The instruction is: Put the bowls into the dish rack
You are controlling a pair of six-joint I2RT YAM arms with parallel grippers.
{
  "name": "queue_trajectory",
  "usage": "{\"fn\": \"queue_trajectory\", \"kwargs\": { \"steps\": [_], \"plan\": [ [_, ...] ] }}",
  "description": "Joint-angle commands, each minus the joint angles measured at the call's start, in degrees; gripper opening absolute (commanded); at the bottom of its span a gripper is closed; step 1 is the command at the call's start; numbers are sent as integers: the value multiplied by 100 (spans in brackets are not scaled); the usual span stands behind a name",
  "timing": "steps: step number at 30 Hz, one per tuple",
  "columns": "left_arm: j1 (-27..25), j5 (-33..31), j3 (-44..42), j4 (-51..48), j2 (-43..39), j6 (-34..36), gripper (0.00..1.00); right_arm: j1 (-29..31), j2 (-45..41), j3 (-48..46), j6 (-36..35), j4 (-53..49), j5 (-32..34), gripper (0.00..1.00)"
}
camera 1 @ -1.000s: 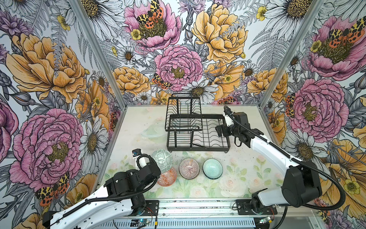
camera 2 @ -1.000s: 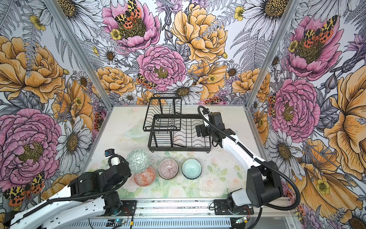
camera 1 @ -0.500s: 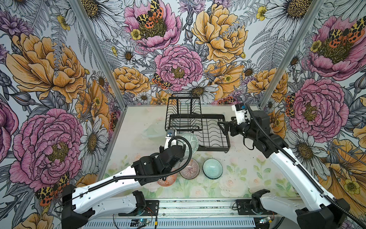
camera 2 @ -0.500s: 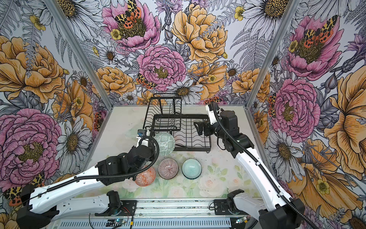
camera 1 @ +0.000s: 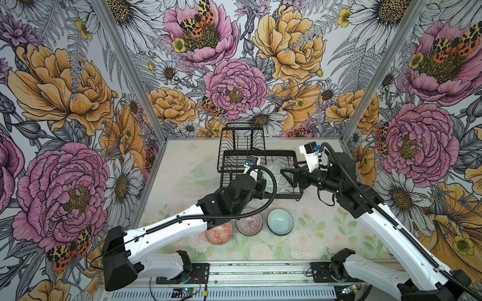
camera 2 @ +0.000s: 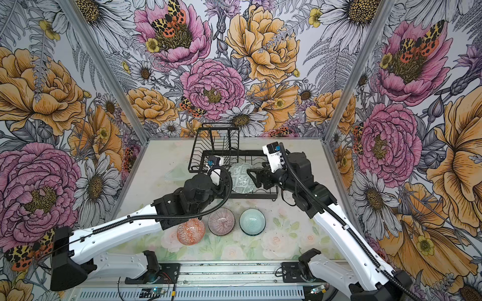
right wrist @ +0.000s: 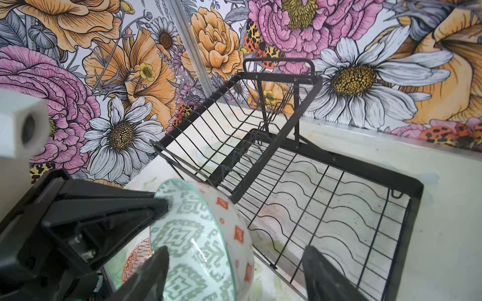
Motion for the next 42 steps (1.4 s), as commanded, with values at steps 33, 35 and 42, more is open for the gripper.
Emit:
{"fn": "queue_trajectory", "kwargs": {
  "steps": [33, 35, 42],
  "plan": [
    [1088, 1570, 478, -1908, -454, 657, 99, -266, 603, -57, -1049, 330, 1838, 0],
    [1229, 1773, 474, -2075, -444, 655, 99, -383, 701, -70, -1433, 550, 2119, 0],
    [1429, 1658, 319, -2109, -357, 608, 99, -675, 1014, -855, -2743, 2690, 2875, 0]
  ]
}}
